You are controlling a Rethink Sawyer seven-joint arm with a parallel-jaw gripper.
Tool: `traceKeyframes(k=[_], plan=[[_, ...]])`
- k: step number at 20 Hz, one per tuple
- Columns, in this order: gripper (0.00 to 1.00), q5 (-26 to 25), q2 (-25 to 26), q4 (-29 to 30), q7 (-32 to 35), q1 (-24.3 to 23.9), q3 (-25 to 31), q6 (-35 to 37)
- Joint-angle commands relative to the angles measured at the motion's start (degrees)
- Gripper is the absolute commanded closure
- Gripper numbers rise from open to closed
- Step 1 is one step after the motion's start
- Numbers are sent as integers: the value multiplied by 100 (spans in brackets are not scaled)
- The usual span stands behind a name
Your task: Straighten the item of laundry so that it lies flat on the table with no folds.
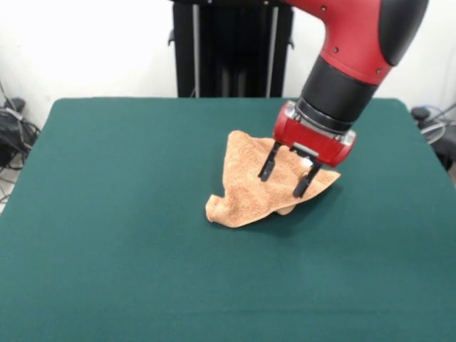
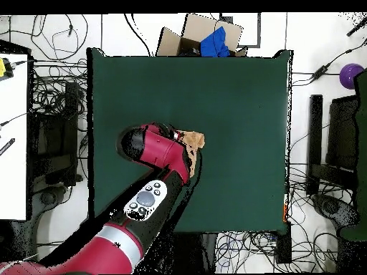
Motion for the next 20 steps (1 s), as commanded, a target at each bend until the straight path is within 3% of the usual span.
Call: traceKeyframes(k=[1,7,20], plan=[[0,317,61,362,1677,-249,779,-453],[0,436,189,21,1811,-60,451,51],[0,744,510,-239,2001,207,316,130]])
